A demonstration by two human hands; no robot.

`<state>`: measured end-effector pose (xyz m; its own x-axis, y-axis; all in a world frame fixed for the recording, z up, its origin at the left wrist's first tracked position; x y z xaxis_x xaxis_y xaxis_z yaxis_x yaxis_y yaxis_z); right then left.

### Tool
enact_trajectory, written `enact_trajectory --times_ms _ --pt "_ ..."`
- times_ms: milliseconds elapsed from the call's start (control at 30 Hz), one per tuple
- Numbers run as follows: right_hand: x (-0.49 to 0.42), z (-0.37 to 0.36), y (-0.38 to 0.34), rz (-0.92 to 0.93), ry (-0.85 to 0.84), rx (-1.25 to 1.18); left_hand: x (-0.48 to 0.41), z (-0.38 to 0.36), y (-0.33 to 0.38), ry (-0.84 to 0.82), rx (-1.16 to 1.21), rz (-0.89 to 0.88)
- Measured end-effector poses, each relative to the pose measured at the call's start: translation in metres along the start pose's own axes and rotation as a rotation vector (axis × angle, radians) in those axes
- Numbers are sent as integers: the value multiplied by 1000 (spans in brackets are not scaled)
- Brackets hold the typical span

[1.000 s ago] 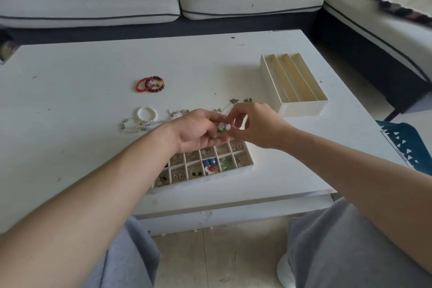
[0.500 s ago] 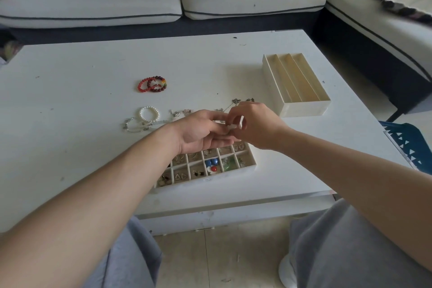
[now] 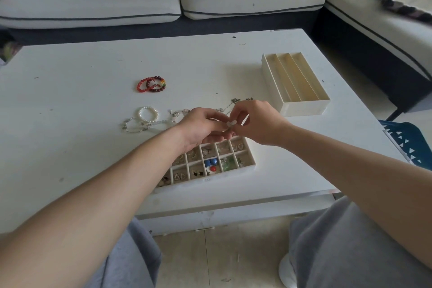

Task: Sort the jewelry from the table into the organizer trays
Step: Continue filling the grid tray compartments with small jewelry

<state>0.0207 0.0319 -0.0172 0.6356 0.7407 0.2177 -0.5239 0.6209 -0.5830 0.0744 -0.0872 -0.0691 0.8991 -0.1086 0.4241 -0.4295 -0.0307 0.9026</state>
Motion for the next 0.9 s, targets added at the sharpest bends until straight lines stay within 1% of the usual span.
enact_trajectory --times_ms 100,200,267,333,433,500,567,633,767,900 --pt "-2 0 3 -14 8 10 1 6 6 66 -23 -57" --pt "-2 2 12 -72 2 23 3 11 15 126 -113 -114" --pt "-3 -1 17 -92 -37 5 4 12 20 128 -150 -144" --pt "-4 -5 15 -60 -79 -25 5 10 24 115 -192 -174" --pt "-4 -6 10 1 -78 -246 7 5 32 103 -292 -234" --pt "-3 -7 6 -3 -89 -387 10 1 39 112 -391 -285" --pt "-3 -8 6 -32 -85 -439 12 -3 44 122 -476 -329" --pt "-2 -7 11 -59 -75 -476 13 -6 47 127 -514 -358" --pt "-1 -6 17 -91 -105 -549 16 -11 51 133 -538 -407" --pt "1 -6 22 -121 -124 -675 15 -11 51 144 -525 -419"
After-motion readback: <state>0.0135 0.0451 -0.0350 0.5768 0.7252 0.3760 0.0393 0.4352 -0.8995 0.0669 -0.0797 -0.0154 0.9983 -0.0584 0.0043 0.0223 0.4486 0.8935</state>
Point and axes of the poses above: each hand's wrist, its own x-axis away from the middle knuckle, its own z-axis out of the back of the hand, y = z × x, the point moved 9 cm from there along -x, towards the middle knuckle, and after that the axes turned 12 degrees about -y, right-handed, at the moved point
